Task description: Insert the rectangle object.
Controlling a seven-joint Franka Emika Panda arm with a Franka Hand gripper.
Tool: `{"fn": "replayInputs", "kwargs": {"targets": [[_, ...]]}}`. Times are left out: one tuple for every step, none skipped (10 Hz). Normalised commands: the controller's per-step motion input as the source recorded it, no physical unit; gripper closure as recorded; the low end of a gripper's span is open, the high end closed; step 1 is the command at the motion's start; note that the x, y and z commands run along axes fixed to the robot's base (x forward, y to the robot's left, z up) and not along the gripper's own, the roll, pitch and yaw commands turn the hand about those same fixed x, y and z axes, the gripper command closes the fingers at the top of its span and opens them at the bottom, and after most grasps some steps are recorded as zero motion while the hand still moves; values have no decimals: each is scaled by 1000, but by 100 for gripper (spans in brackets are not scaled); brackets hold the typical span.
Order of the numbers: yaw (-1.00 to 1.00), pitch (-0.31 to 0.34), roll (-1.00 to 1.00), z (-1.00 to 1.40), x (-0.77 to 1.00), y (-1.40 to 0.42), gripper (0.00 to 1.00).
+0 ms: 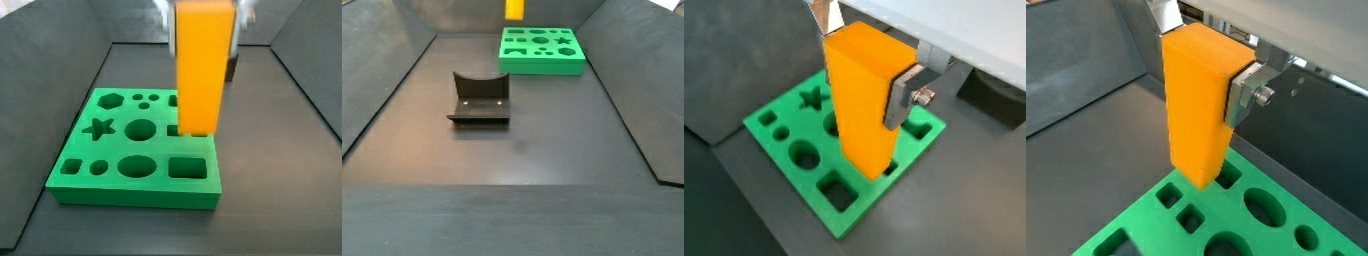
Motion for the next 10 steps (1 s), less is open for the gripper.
{"fn": "replayInputs", "kwargs": {"targets": [[20,-71,189,-677,134,-560,100],[14,-87,159,-546,26,-537,100],[34,-44,121,-414,0,-437,100],[37,-27,91,-289,0,-351,100],[91,-7,99,-231,-9,-283,100],[111,-4,67,-200,-60,-177,100],[71,-19,80,-183,-226,-66,100],[80,-26,67,-223,-291,0,100],[80,-20,54,-317,-171,0,100],[17,0,51,-397,0,0,100]]}}
